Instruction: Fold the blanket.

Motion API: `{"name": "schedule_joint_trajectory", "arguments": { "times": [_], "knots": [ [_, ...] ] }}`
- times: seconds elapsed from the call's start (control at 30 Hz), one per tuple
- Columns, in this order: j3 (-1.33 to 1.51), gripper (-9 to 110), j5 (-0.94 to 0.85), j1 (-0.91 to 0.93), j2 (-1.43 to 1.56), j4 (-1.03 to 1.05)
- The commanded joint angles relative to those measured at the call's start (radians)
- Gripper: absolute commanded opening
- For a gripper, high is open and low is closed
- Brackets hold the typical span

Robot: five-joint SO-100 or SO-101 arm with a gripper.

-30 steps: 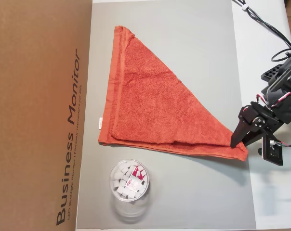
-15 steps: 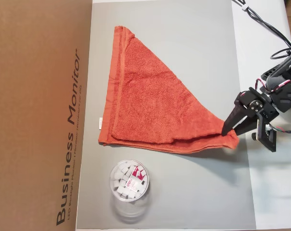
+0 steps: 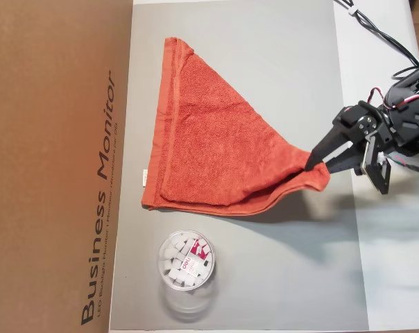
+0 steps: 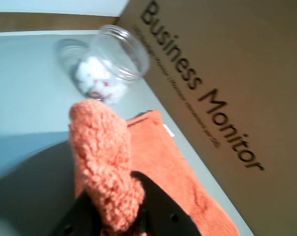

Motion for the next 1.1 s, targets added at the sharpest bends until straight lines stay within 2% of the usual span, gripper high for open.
{"name": "schedule_joint_trajectory", "arguments": {
  "times": [0.0, 1.07],
  "knots": [
    [-0.083, 0, 0.009, 0.028, 0.005, 0.0],
    [-0.669, 0, 0.169, 0.488, -0.557, -0.015]
  ]
}}
